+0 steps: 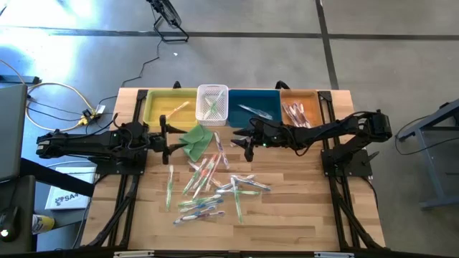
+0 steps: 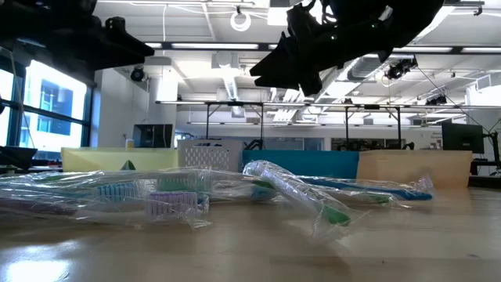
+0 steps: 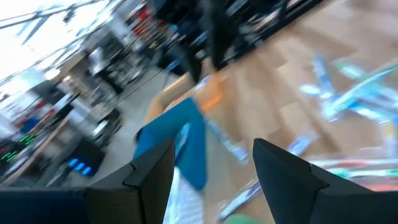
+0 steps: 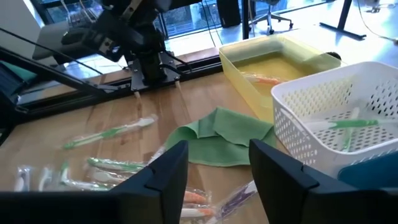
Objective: Pick & Place Toothbrushes
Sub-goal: Put the blue toothbrush into the blue bin
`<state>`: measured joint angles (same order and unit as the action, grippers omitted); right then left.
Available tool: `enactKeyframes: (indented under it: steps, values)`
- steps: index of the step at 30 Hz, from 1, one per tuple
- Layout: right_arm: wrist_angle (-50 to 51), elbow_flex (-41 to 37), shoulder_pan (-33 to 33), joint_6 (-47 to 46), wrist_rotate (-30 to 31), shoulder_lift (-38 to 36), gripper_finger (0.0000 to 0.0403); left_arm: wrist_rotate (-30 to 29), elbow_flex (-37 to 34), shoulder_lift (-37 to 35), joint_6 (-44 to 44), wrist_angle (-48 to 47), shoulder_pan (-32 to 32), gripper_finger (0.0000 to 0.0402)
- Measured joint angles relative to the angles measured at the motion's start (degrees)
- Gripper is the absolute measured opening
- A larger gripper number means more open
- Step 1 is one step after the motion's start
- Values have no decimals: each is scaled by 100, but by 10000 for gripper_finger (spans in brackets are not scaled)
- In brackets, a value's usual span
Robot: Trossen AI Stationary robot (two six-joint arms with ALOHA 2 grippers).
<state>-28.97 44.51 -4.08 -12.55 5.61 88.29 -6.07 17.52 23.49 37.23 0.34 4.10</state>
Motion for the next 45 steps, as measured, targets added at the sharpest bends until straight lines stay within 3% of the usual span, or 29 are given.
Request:
enactKeyframes:
  steps: [3, 14, 23, 30, 39, 45]
  values:
    - [2, 0, 33, 28, 14, 0, 146, -241, 0, 2, -4, 0, 2, 211]
    - [111, 0, 275, 403, 389, 0, 99, -229, -1, 2, -25, -2, 2, 211]
    - [2465, 836, 410, 438, 321, 0, 97, -229, -2, 2, -153, -8, 2, 211]
    - [3078, 1080, 632, 534, -120, 0, 97, -229, -2, 2, -155, -52, 2, 211]
    - [3691, 1080, 1052, 426, 311, 0, 97, -229, -2, 2, -157, -50, 2, 211]
    - [4958, 1130, 1268, -459, 372, -42, 97, -229, -2, 2, -177, -50, 2, 211]
